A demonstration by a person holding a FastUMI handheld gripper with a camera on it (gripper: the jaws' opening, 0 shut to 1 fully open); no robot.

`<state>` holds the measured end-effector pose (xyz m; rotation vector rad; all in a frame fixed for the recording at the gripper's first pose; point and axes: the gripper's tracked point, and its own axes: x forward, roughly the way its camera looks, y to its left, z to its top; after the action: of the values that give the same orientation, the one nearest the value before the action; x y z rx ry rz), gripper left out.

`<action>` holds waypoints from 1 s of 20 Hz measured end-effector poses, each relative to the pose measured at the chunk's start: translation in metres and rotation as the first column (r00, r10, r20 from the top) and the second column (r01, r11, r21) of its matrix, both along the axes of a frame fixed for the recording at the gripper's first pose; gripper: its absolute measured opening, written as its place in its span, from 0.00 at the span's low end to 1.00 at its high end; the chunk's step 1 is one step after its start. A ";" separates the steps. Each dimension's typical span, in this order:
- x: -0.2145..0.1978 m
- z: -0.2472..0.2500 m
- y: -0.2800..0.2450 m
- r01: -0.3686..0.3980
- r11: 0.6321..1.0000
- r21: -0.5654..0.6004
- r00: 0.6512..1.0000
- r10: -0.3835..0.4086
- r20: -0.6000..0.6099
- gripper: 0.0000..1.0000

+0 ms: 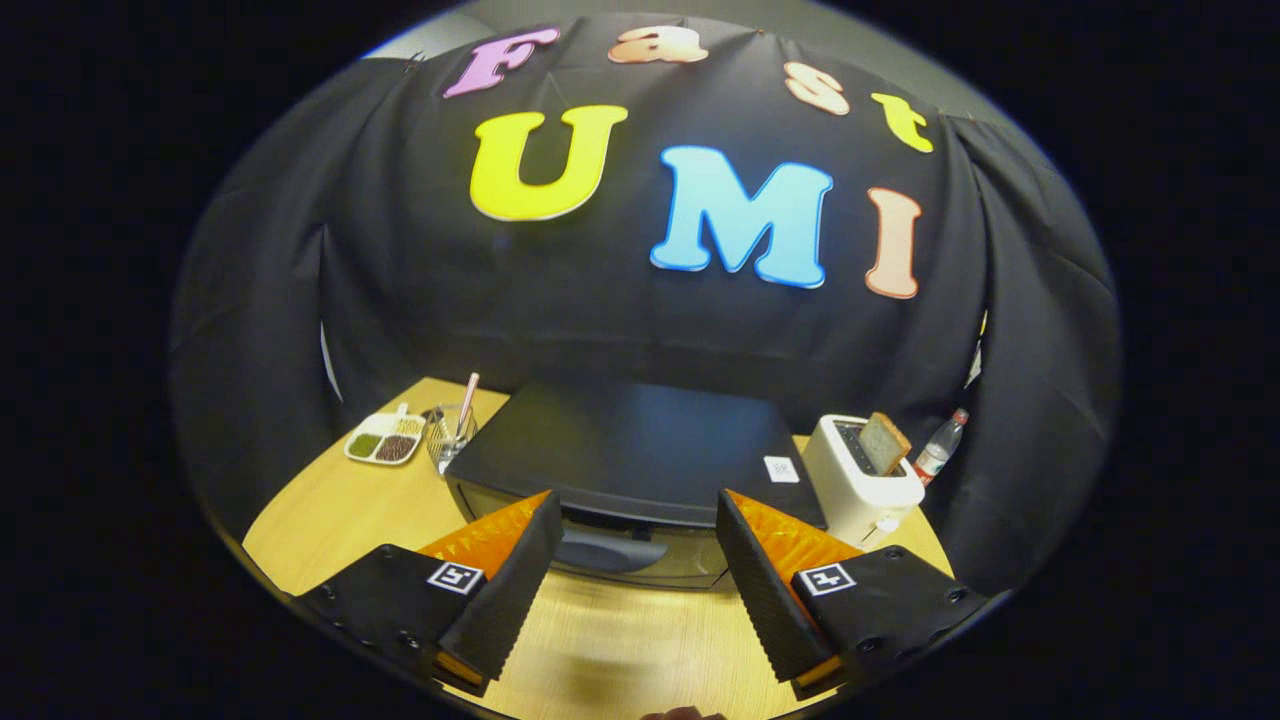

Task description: Open the toaster oven, put the food inside, and close the toaster oven door.

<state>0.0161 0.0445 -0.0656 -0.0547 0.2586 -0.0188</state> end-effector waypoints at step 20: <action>-0.127 0.088 -0.116 0.099 0.995 0.034 0.952 -0.104 0.287 0.98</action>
<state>-0.1109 -0.0714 0.0227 -0.0188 -0.0314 -0.1258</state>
